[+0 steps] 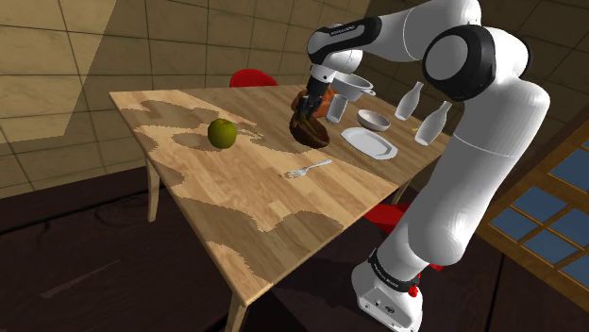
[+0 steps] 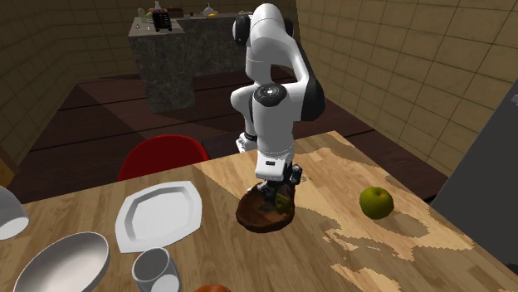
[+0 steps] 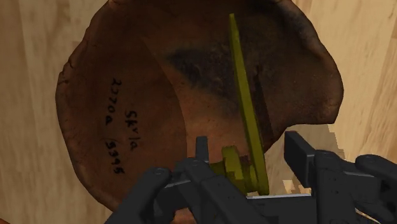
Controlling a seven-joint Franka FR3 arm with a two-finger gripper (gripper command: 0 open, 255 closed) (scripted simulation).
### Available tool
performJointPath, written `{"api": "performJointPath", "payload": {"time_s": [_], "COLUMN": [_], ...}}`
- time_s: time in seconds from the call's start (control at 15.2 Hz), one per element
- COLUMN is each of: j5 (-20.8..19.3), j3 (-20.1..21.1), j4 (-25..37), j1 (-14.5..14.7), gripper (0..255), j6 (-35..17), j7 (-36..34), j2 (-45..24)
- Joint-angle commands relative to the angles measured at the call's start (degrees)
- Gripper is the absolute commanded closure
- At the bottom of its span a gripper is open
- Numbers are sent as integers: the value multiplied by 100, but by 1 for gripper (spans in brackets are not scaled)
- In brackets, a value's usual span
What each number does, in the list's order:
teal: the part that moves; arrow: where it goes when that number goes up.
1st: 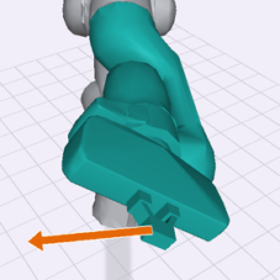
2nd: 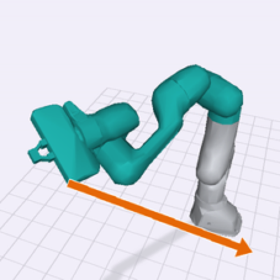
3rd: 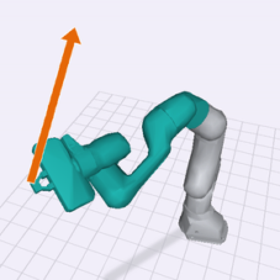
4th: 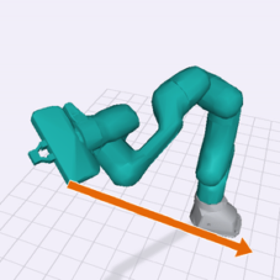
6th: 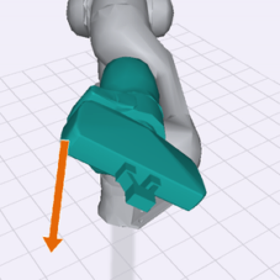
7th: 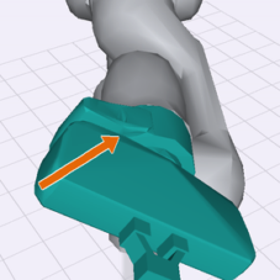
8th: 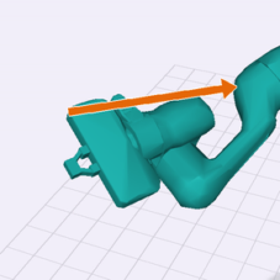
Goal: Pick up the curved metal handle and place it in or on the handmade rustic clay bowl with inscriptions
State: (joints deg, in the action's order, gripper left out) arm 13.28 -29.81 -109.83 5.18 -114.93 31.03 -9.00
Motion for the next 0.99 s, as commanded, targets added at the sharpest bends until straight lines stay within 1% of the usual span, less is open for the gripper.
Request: {"api": "performJointPath", "payload": {"time_s": [0.0,0.26,0.53,0.92], "j5": [0,0,-151,-151], "j3": [0,0,-56,-56], "j4": [0,0,527,527], "j1": [0,0,-29,-29], "gripper": [0,0,0,0], "j6": [0,0,674,674], "j7": [0,0,-101,-101], "j2": [0,0,178,178]}}
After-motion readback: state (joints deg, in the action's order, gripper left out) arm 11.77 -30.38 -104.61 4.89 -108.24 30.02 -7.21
